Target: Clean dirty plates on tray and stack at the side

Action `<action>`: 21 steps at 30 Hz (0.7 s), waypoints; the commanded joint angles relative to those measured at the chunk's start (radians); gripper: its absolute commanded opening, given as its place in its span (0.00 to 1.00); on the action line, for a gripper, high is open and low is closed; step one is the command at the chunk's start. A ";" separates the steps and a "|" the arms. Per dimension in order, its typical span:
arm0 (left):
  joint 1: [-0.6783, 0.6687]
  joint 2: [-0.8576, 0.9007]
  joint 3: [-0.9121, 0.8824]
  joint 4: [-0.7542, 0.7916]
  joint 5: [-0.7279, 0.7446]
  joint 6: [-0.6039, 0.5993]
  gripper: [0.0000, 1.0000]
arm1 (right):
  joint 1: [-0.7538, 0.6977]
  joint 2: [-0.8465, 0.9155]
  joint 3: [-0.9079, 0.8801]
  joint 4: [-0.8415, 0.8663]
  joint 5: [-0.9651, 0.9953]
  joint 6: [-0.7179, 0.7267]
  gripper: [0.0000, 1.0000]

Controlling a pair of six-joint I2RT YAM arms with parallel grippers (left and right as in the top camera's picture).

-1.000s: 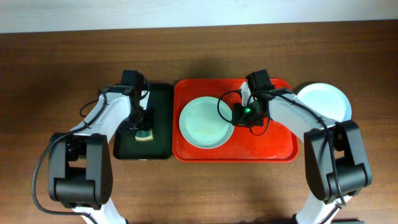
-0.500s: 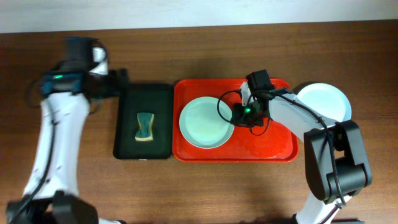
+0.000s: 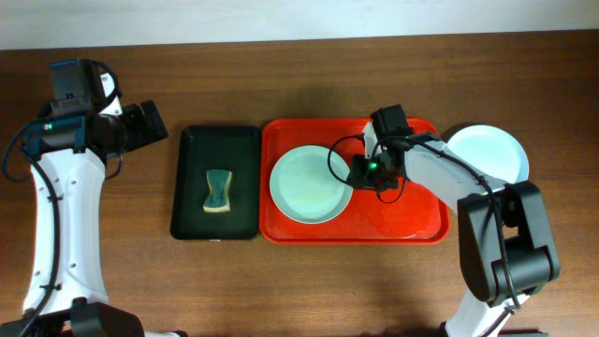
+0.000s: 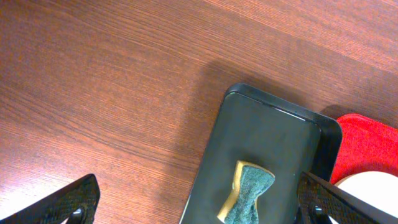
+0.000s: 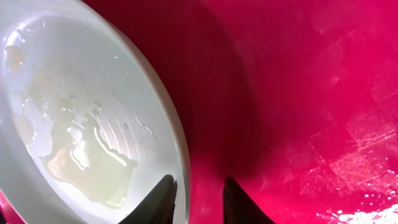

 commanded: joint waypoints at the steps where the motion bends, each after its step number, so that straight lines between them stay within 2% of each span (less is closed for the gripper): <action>1: 0.003 -0.008 0.005 -0.001 0.003 -0.013 0.99 | 0.027 0.028 0.006 0.014 0.031 -0.005 0.26; 3: 0.003 -0.008 0.005 -0.001 0.003 -0.013 0.99 | 0.042 0.038 0.006 0.019 0.055 -0.005 0.25; 5: 0.003 -0.008 0.005 -0.001 0.003 -0.013 0.99 | 0.047 0.040 0.006 0.023 0.072 -0.005 0.04; 21: 0.003 -0.008 0.005 -0.001 0.003 -0.013 0.99 | 0.010 0.040 0.006 0.028 0.071 -0.005 0.04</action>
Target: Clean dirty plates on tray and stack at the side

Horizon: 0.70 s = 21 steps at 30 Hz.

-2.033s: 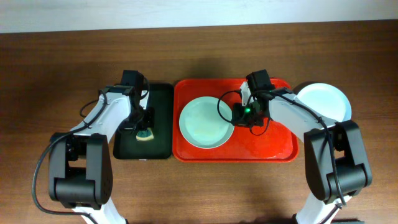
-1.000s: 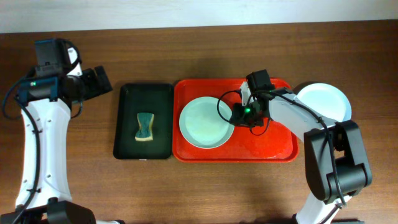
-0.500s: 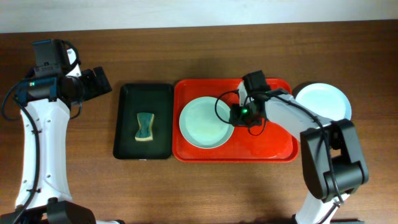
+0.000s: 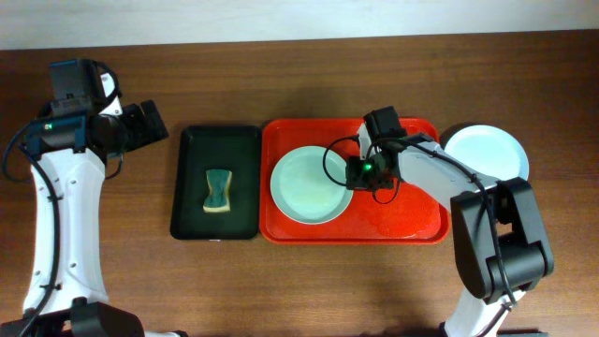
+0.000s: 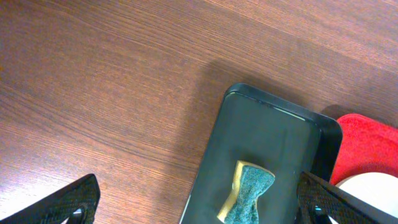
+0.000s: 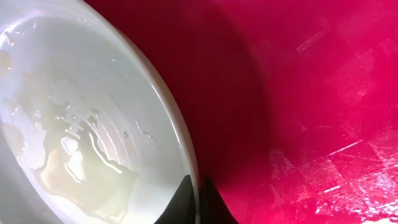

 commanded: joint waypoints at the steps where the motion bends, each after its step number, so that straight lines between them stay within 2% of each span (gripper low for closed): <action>1: 0.003 -0.008 0.005 -0.001 0.003 -0.013 0.99 | -0.011 0.016 0.005 0.005 0.039 -0.002 0.04; 5: 0.003 -0.008 0.005 -0.001 0.003 -0.013 0.99 | -0.016 0.014 0.006 0.003 0.037 -0.002 0.04; 10: 0.003 -0.008 0.005 -0.001 0.003 -0.013 0.99 | -0.068 -0.024 0.064 -0.093 0.034 -0.003 0.04; 18: 0.003 -0.008 0.005 -0.001 0.003 -0.013 0.99 | -0.108 -0.097 0.398 -0.491 0.039 -0.002 0.04; 21: 0.003 -0.008 0.005 -0.001 0.003 -0.013 0.99 | -0.071 -0.097 0.479 -0.538 0.040 0.012 0.04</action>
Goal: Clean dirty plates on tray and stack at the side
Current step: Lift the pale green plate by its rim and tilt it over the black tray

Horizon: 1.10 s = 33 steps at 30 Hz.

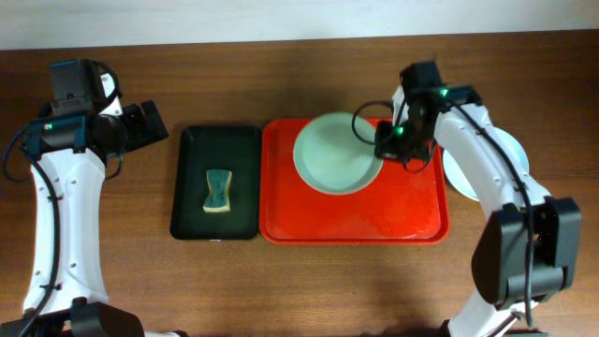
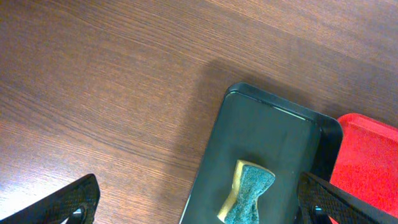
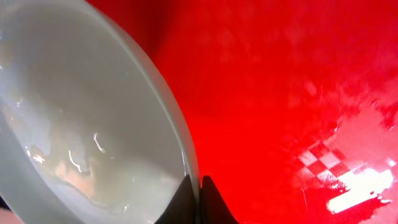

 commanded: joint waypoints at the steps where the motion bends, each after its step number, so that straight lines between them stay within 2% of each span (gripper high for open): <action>1: 0.003 -0.008 0.005 0.002 0.003 -0.013 0.99 | 0.063 -0.032 0.100 -0.026 0.009 0.039 0.04; 8: 0.003 -0.008 0.005 0.002 0.003 -0.013 0.99 | 0.281 -0.022 0.114 0.099 0.158 0.183 0.04; 13: 0.003 -0.008 0.005 0.002 0.003 -0.013 0.99 | 0.486 -0.014 0.114 0.208 0.367 0.189 0.04; 18: 0.003 -0.008 0.005 0.002 0.003 -0.013 0.99 | 0.628 0.026 0.114 0.228 0.588 0.188 0.04; 24: 0.003 -0.008 0.005 0.002 0.003 -0.013 0.99 | 0.714 0.058 0.113 0.246 0.768 0.188 0.04; 33: 0.003 -0.008 0.005 0.002 0.003 -0.013 0.99 | 0.734 0.059 0.114 0.268 0.896 0.142 0.04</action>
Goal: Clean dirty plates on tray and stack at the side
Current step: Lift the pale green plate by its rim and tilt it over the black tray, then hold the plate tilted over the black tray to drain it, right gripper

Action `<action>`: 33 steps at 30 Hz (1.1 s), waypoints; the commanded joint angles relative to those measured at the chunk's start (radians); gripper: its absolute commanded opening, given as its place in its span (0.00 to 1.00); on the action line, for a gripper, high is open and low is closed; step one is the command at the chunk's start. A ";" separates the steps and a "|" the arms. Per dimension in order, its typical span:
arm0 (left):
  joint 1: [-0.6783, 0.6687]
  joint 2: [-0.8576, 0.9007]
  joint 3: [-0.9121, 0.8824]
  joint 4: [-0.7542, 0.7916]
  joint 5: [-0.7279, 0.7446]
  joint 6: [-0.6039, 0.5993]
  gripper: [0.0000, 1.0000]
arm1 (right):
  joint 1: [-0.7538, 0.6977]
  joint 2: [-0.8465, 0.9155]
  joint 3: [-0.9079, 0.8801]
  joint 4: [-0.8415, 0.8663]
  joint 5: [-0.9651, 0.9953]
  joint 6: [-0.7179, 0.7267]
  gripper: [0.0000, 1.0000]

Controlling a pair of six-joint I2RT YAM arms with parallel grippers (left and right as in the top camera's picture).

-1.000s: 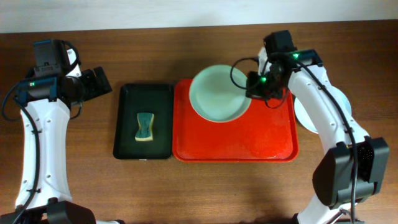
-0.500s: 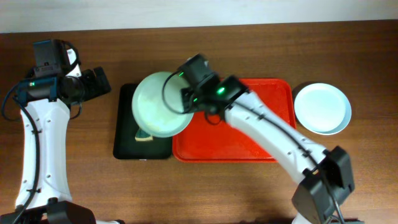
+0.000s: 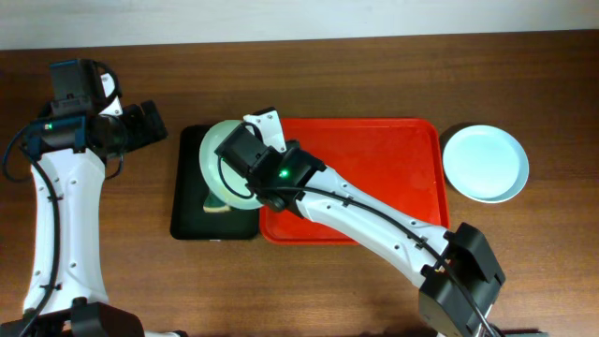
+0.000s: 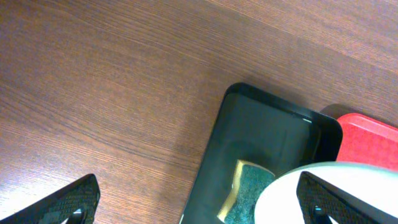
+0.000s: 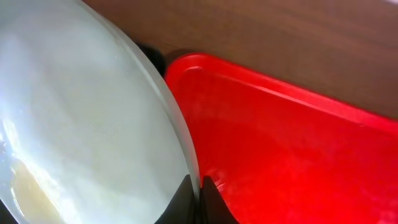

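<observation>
The dirty white plate (image 3: 217,159) hangs tilted over the black tray (image 3: 187,183), with my right gripper (image 5: 199,196) shut on its rim. A smear of residue shows on its face (image 5: 81,124). The plate's edge (image 4: 323,186) reaches into the left wrist view and covers part of the green-and-yellow sponge (image 4: 247,183), which lies in the black tray. My left gripper (image 3: 154,124) stays open above the table to the left of the black tray, holding nothing. The red tray (image 3: 393,187) holds no plate.
One clean white plate (image 3: 484,164) lies on the wooden table to the right of the red tray. My right arm stretches across the red tray from the lower right. Bare wood surrounds both trays.
My right gripper has carried the dirty plate from above the red tray's back left part to above the black tray and sponge. The left arm has not moved.
My right gripper stood open around the rim of the dirty plate lying in the red tray. Then it was shut on that rim. Then the plate was lifted over the red tray, and now it hangs over the black tray. The left gripper stayed open throughout.
</observation>
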 commanded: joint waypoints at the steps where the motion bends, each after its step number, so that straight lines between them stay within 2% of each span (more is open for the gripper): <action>1: 0.003 -0.008 0.005 0.001 0.003 -0.013 0.99 | 0.005 0.001 0.015 0.004 0.130 -0.051 0.04; 8: 0.003 -0.008 0.005 0.001 0.003 -0.013 0.99 | 0.018 0.000 0.016 0.013 0.240 -0.188 0.04; 13: 0.003 -0.008 0.005 0.001 0.003 -0.013 0.99 | 0.052 0.000 0.018 0.079 0.294 -0.327 0.04; 16: 0.003 -0.008 0.005 0.001 0.003 -0.013 0.99 | 0.093 0.000 0.022 0.146 0.425 -0.438 0.04; 22: 0.003 -0.008 0.005 0.001 0.003 -0.013 0.99 | 0.174 0.000 0.023 0.385 0.735 -0.735 0.04; 25: 0.003 -0.008 0.005 0.001 0.003 -0.013 0.99 | 0.202 0.000 0.023 0.522 0.793 -0.882 0.04; 26: 0.003 -0.008 0.005 0.001 0.003 -0.013 0.99 | 0.220 0.000 0.023 0.599 0.819 -0.969 0.04; 29: 0.003 -0.008 0.005 0.001 0.003 -0.013 0.99 | 0.245 0.000 0.023 0.681 0.835 -1.052 0.04; 33: 0.003 -0.008 0.005 0.001 0.003 -0.013 0.99 | 0.271 0.000 0.023 0.734 0.835 -1.086 0.04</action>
